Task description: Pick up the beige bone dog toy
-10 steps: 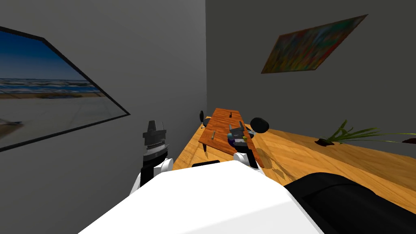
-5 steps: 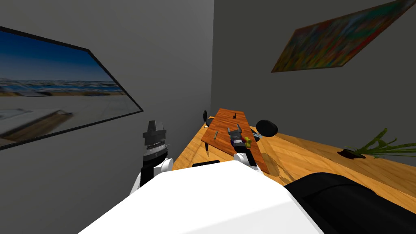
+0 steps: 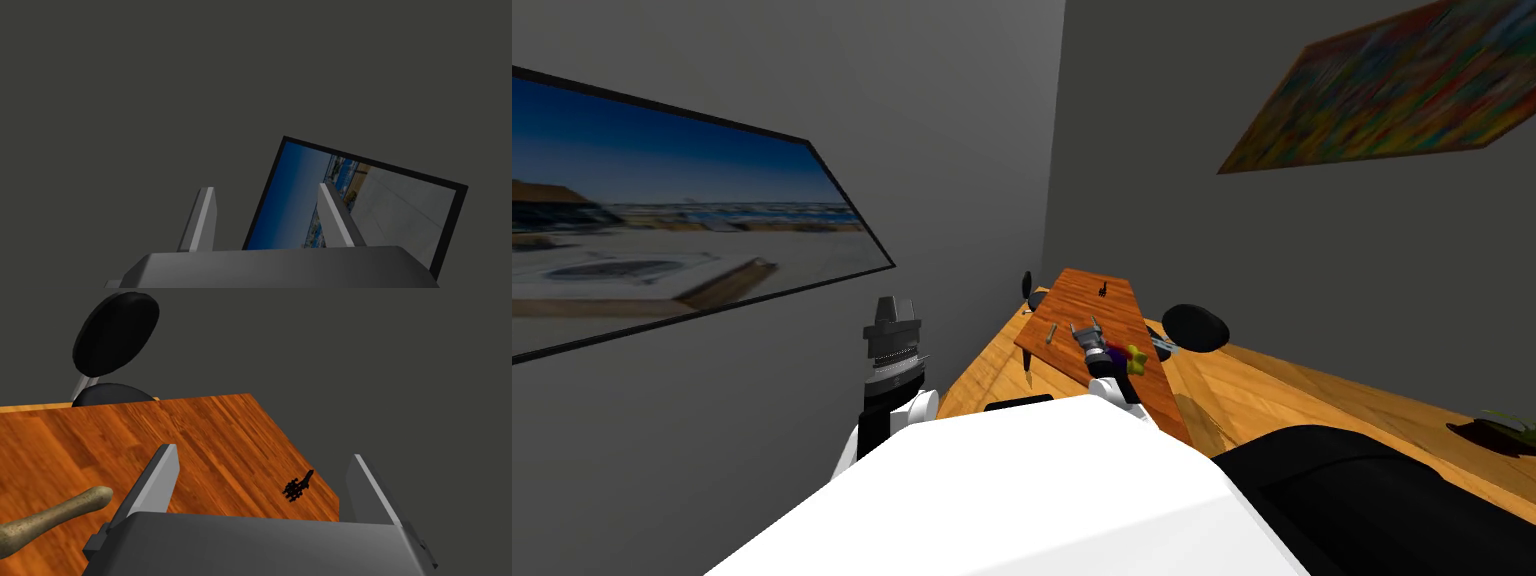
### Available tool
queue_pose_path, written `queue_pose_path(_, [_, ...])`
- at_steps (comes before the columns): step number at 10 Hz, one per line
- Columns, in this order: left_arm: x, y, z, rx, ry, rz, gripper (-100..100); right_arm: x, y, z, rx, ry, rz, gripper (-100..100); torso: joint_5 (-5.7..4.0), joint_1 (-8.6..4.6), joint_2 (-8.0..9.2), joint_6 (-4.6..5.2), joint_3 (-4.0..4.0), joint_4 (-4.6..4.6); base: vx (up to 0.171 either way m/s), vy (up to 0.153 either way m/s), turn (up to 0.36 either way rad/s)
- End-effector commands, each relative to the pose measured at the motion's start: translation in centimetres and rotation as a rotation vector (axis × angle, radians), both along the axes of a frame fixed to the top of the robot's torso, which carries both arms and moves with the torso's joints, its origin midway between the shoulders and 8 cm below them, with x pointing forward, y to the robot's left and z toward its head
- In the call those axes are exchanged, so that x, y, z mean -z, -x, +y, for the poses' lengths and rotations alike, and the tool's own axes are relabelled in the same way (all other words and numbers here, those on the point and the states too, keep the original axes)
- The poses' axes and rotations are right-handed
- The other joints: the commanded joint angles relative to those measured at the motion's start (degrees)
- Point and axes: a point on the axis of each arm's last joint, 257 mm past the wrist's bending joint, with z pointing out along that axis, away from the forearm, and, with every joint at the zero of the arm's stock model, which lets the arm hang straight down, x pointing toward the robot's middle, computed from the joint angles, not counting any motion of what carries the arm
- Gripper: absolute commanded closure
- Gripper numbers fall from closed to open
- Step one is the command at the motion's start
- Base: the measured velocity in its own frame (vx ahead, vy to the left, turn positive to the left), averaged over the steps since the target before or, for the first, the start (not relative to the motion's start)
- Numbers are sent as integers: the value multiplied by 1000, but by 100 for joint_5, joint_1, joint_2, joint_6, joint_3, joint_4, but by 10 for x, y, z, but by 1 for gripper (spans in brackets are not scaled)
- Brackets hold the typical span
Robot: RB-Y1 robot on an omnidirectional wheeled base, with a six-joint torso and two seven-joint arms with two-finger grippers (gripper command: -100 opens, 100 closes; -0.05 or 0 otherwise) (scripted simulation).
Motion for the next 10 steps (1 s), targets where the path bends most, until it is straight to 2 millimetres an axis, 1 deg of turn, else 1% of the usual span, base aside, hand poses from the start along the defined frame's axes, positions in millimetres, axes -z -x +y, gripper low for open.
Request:
queue_pose_path(1, [0,0,0,0,0,0,0,16,2,-7,1,-64,36,-100,0,0,0,0,0,0,-18,-2,146])
queue_pose_path(2, [0,0,0,0,0,0,0,42,3,-12,-7,-116,97,-100,1,-1,0,4,0,0,-18,2,257])
queue_pose_path(3, [0,0,0,0,0,0,0,47,5,-15,1,-153,102,-100,0,-2,0,1,0,0,-14,-2,149])
queue_pose_path(4, [0,0,0,0,0,0,0,67,6,-18,-6,-213,150,-100,0,-3,-1,5,0,0,-15,2,269])
queue_pose_path(5, [0,0,0,0,0,0,0,77,9,-23,8,-243,167,-100,0,-1,-2,0,-1,0,-10,-4,143])
queue_pose_path(6, [0,0,0,0,0,0,0,78,9,-23,10,-254,166,-100,0,-3,-3,5,-2,0,-3,-2,-27])
queue_pose_path(7, [0,0,0,0,0,0,0,102,13,-29,14,-323,221,-100,0,-2,-5,7,-3,-1,-6,4,249])
queue_pose_path(8, [0,0,0,0,0,0,0,108,16,-32,25,-350,229,-100,1,0,-5,1,-3,-1,-5,-5,147])
queue_pose_path(10, [0,0,0,0,0,0,0,136,23,-40,43,-441,286,-100,0,-4,-6,2,-3,-1,-4,-6,210])
